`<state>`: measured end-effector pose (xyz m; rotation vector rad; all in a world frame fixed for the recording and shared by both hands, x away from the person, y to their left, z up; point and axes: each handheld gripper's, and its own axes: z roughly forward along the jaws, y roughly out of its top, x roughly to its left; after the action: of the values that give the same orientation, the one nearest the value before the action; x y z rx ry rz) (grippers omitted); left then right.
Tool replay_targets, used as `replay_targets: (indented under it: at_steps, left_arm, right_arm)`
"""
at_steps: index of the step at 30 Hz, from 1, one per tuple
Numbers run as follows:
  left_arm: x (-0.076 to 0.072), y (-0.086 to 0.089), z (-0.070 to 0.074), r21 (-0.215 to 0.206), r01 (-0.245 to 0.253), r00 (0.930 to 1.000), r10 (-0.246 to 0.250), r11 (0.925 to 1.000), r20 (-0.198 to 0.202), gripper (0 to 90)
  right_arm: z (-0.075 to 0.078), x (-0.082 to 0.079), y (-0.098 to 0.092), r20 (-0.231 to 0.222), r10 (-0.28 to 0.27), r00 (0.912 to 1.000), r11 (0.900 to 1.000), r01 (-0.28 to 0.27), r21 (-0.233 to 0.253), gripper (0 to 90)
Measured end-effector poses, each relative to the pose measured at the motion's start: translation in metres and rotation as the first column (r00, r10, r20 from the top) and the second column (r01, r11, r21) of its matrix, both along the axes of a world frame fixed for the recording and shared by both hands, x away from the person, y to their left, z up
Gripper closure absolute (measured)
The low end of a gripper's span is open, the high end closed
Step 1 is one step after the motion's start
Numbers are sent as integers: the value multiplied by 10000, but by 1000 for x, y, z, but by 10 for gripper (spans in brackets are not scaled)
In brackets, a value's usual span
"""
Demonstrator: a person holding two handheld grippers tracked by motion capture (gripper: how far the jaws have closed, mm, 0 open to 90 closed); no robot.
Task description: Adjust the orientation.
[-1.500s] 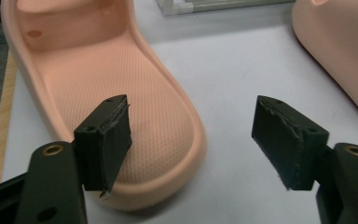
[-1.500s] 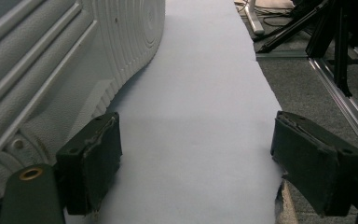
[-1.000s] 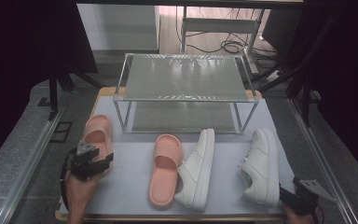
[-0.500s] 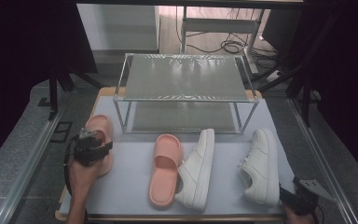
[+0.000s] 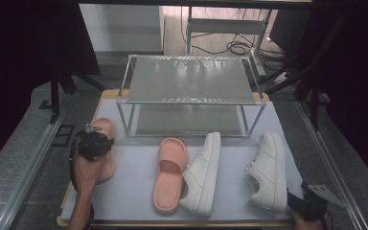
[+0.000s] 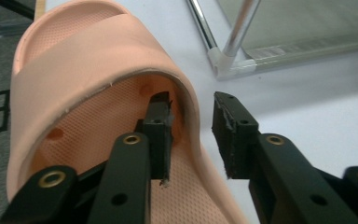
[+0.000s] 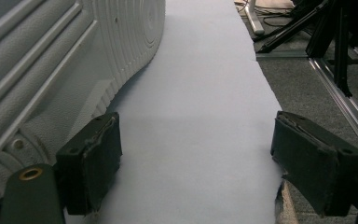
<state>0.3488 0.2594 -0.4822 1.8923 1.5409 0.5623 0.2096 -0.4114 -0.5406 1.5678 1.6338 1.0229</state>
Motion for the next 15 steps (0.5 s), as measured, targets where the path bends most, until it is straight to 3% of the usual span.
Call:
replay_targets:
  at_steps: [7, 15]
  left_arm:
    - [4, -3, 0, 259, -288, 9995, 292, 9992, -135, 766]
    - [5, 0, 2, 182, -409, 9991, 411, 9990, -106, 792]
  right_arm:
    - [0, 0, 0, -2, 8, 10000, 10000, -8, -9, 161]
    - [0, 0, 0, 1, 1, 10000, 10000, -1, -1, 161]
